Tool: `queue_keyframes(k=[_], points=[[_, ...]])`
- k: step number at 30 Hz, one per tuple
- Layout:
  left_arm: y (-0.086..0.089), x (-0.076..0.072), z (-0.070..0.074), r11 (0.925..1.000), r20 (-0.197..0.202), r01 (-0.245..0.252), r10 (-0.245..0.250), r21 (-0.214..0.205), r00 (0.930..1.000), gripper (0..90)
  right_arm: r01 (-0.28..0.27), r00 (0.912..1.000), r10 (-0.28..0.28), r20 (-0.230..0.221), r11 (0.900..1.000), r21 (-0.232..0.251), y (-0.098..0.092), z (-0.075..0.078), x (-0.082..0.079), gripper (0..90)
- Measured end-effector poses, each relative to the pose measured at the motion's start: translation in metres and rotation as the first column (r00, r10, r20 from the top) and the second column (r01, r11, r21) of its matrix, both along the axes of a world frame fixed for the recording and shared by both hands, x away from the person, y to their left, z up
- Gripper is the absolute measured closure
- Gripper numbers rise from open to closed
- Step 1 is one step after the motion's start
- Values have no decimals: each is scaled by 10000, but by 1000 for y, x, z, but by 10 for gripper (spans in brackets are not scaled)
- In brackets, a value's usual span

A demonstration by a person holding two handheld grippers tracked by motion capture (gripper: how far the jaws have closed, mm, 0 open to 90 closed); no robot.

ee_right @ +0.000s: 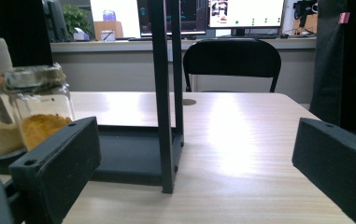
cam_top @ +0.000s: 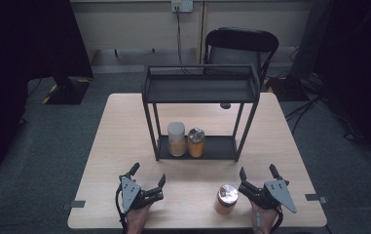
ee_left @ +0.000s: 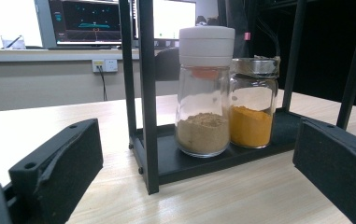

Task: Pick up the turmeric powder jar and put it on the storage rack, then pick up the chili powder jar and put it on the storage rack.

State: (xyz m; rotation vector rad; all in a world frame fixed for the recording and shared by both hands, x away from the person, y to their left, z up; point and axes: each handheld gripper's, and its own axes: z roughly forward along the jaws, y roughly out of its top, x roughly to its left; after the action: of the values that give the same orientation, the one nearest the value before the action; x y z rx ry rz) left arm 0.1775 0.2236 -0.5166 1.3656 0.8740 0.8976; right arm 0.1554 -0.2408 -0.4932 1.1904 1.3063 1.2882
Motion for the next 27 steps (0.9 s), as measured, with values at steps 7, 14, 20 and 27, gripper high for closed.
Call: queue_keyframes(k=[7,14,20,27], points=[[0,0,0,10000,4,5,-5,0,10000,10,164,9997,-168,-173,9996,-241,1,-7,2,5],[0,0,0,10000,13,3,-3,7,10000,10,100,9997,-106,-213,9995,-293,0,-11,4,5],[0,0,0,10000,12,1,-1,5,10000,10,155,9997,-157,-178,9998,-126,-1,-12,3,5],[0,0,0,10000,14,-3,3,-4,10000,10,299,9995,-299,-75,9995,48,0,-14,1,3]])
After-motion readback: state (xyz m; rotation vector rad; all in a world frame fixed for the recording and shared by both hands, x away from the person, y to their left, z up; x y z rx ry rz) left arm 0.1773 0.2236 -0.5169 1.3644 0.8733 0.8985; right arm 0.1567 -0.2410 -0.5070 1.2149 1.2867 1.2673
